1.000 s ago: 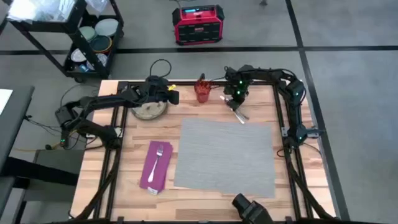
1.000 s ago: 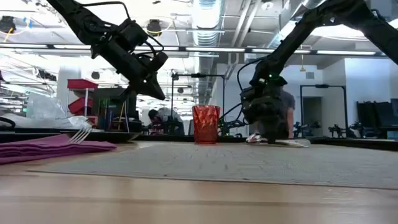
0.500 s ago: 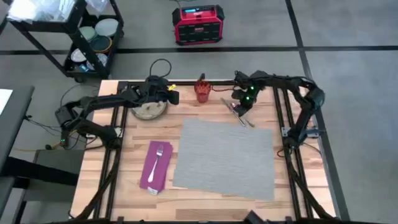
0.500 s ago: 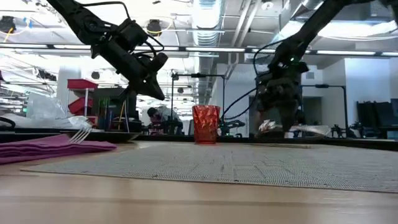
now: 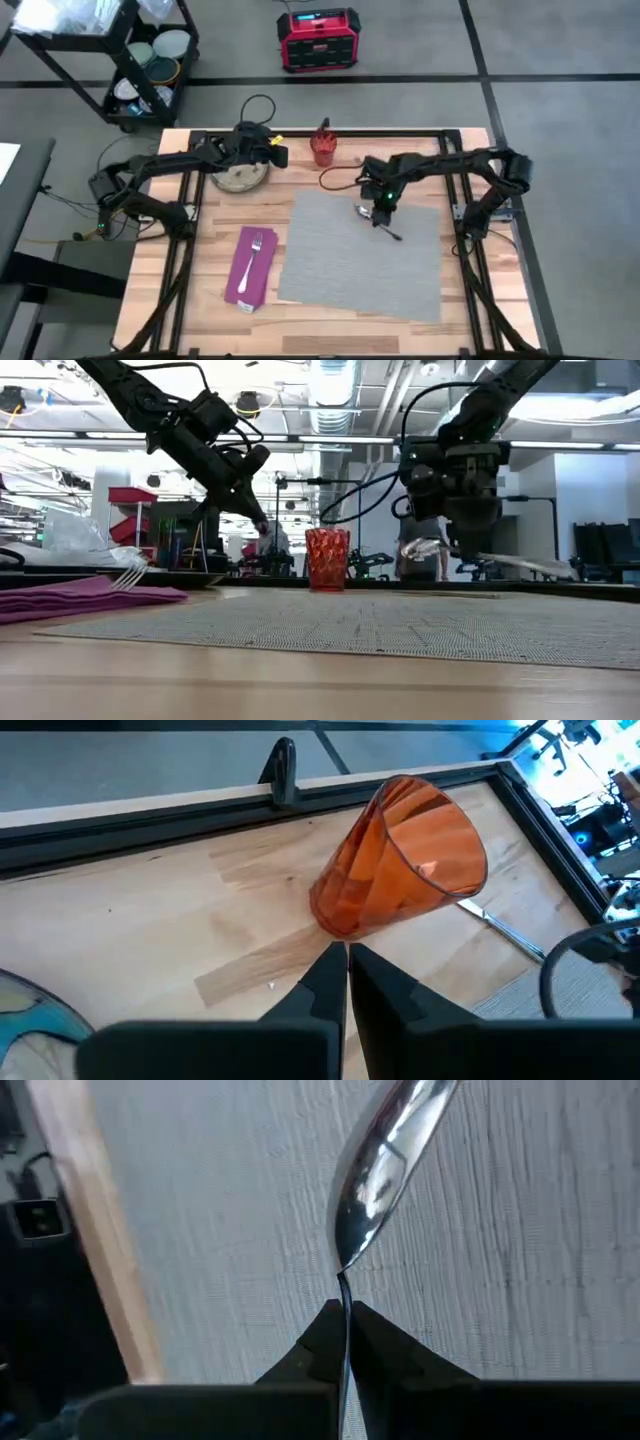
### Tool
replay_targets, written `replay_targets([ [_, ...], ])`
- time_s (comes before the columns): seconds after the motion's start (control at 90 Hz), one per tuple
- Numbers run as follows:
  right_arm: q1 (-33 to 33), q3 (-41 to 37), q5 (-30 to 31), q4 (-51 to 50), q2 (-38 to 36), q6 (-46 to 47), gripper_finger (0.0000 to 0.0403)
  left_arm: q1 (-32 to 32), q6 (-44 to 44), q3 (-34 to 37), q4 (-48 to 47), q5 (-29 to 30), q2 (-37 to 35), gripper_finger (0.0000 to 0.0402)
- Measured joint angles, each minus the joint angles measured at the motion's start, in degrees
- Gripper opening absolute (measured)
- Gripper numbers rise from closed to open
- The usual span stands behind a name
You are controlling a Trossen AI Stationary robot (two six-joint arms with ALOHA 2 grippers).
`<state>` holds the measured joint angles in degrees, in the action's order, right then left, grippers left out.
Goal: Set table place
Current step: Put the spoon on top of the table mat, then move the knife on top of the table mat
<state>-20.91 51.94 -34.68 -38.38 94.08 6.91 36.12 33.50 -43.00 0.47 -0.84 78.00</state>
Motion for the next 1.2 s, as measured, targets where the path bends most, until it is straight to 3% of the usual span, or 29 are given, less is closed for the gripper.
replay_targets([
  [0.333,0.5,0.1,0.5,0.6,-3.5,0.4,0.0156,-0.5,-0.3,0.0,-0.2,-3.6,0.0,0.0],
  [0.478,-1.7,0.1,12.5,1.8,-6.1,2.4,0.0199,-3.2,-4.8,0.0,-0.2,-10.3,0.0,0.0],
  [0.578,-4.5,0.1,16.8,3.6,-6.9,2.8,0.0166,-6.0,-7.4,0.0,-0.8,-11.4,0.9,0.0],
  [0.756,-9.7,0.2,16.9,6.2,-5.5,2.0,0.002,-10.8,-8.9,0.0,-1.0,-16.1,7.1,0.0],
  [0.978,-15.8,0.1,16.9,9.5,-2.5,1.8,0.0002,-16.8,-13.6,-4.6,-3.5,-16.3,17.3,0.0],
  [1.2,-20.0,0.2,15.9,10.2,1.3,1.2,0.0,-18.0,-21.9,-15.1,-17.5,-6.9,25.8,0.0],
])
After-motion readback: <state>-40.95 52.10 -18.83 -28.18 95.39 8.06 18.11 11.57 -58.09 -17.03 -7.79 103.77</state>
